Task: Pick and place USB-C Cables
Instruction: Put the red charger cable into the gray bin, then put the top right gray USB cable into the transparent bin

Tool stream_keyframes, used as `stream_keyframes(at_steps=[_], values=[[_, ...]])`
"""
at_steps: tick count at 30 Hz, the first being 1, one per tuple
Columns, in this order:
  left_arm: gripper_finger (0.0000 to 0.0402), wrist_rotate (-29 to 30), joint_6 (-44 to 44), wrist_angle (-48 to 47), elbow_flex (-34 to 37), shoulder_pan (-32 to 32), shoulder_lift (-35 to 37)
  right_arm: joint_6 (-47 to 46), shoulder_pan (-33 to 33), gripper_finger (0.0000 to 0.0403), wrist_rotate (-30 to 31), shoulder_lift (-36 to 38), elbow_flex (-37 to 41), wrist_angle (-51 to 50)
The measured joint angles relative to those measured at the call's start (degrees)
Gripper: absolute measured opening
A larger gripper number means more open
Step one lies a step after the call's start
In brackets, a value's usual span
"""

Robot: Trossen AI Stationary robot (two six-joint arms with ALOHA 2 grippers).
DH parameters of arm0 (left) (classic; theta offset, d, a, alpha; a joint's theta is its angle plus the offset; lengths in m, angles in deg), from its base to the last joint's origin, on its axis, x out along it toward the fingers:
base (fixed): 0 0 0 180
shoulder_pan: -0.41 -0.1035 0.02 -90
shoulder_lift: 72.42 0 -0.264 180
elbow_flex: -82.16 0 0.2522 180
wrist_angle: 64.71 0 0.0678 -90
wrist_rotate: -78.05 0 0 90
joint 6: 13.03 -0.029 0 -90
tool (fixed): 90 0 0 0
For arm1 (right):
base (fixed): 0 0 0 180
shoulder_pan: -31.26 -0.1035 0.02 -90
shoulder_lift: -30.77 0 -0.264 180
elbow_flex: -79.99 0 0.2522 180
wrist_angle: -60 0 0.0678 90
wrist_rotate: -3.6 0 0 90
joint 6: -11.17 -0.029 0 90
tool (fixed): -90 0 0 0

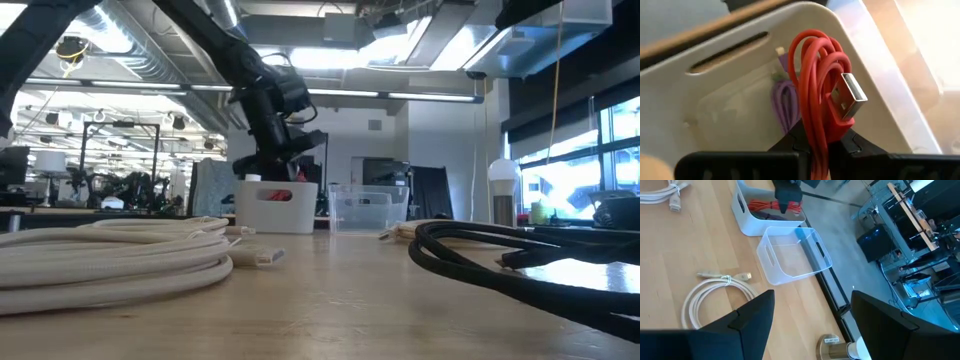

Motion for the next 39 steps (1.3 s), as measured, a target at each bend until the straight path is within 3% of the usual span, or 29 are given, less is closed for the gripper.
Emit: stream_keyframes(at_steps=[5,16,27,32,39], values=[[0.0022,0.05,0.23,-2.49,0.00,-0.24,-0.53,-0.81,0.00,0.0268,0.02,0.00,0.00,0.01],[0.0023,0.90,-2.14,1.72,-0.06,-0.29,-6.39,-1.08,0.00,0.0268,-0.66,0.00,0.00,0.03],[0.0166,-0.14,-9.10,0.83,-4.38,-0.27,-4.00,-1.09,0.00,0.0233,-3.03,0.00,0.00,0.02],[0.0204,-0.87,-12.54,-7.09,-9.93,-0.29,-1.00,-1.03,0.00,0.0221,-6.73,0.00,0.00,-0.03],[0.0215,-8.13,-14.23,-28.62,-17.39,1.69,7.27,-1.14,0.00,0.0218,-12.45,0.00,0.00,-0.56]])
